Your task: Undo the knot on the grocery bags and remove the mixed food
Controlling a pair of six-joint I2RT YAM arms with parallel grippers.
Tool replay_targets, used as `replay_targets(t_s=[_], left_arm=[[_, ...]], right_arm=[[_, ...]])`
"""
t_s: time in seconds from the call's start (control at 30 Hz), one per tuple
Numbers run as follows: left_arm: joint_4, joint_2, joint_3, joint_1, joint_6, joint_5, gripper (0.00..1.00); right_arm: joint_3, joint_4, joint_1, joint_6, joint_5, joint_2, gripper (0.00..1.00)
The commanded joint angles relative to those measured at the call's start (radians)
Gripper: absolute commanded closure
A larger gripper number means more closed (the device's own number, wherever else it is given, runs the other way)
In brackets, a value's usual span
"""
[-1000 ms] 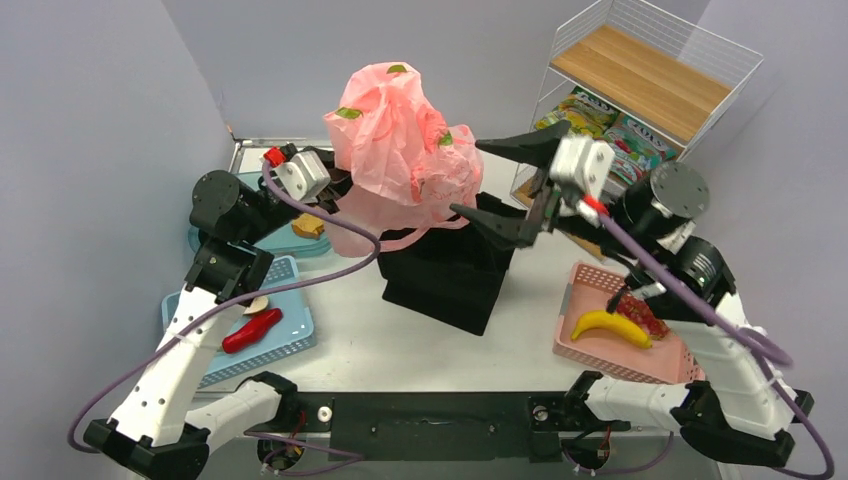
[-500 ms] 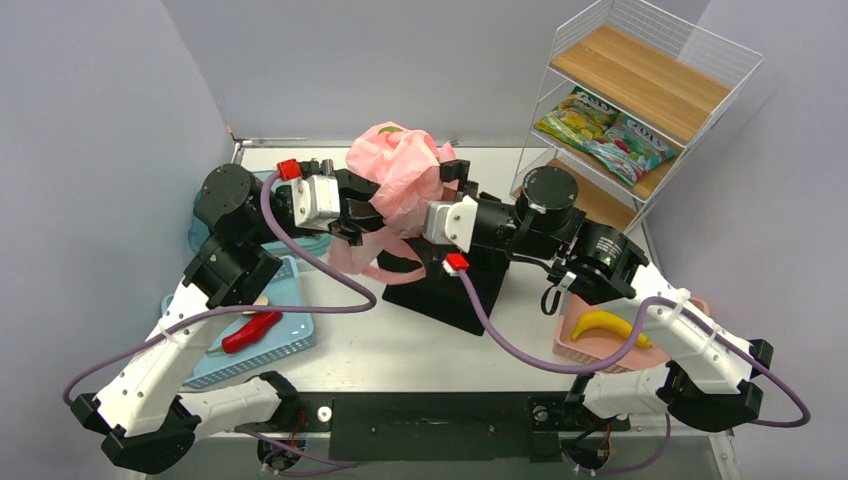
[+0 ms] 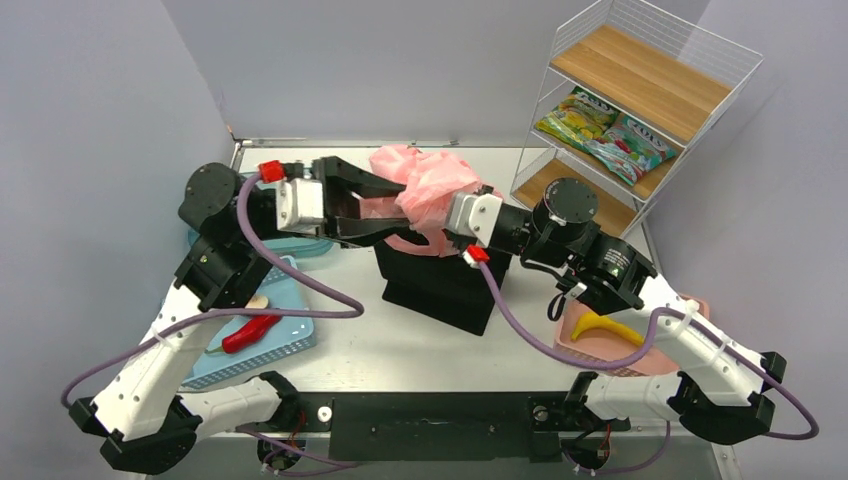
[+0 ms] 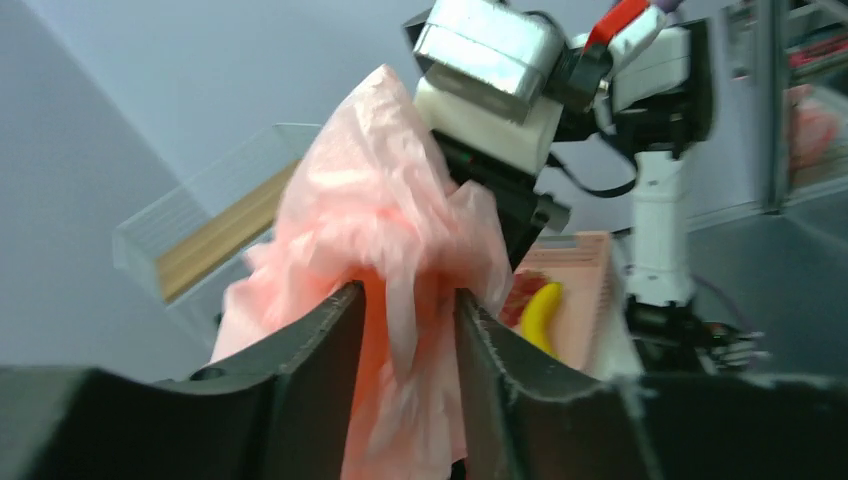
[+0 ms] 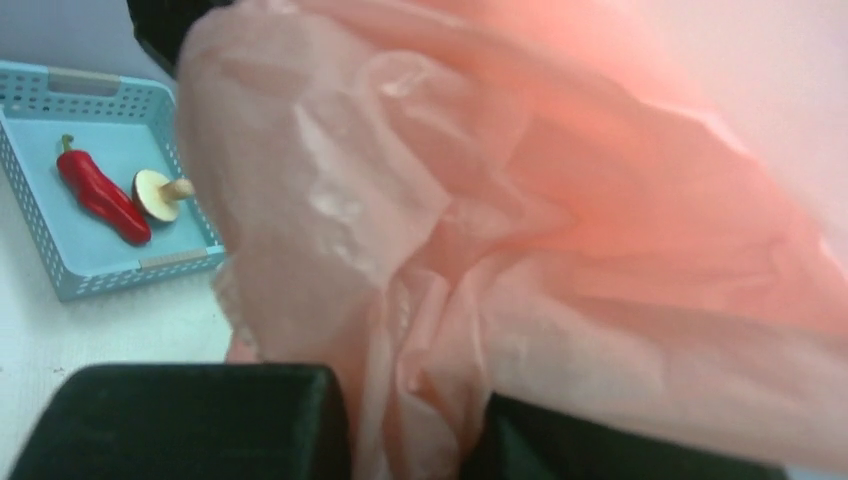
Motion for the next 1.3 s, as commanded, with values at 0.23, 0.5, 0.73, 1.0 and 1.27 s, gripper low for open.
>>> replay_targets(t_s=[0.23,0.5,0.73,1.0,1.27], left_arm=[[0.181,-0.181,-0.186,0.234,0.512,-0.085,0.4],[0.089,-0.124,-0.119,0.086,0.755,-0.046,0.29],[-0.021,-0.056,-0.084,0.022,0.792,-0.082,0.28],[-0.047,-0.018,-0.126,0.04,0.734,-0.215,0.26],[0.01,-0.023,-0.223,0.045,0.813,-0.262,0.23]], right_arm=[[0.059,0.093,-0.228,0.612,-0.098,0.009,1.0],[0.101,0.171,-0.259,0.963,-0.272,0.097,1.0],[0.162,0.197,-0.252,1.104,-0.43,0.149,1.0],[0.222,0.119,-0.212,1.117,-0.537,0.151,1.0],[0.227,0.103,-0.157,1.171,-0.594,0.164,1.0]])
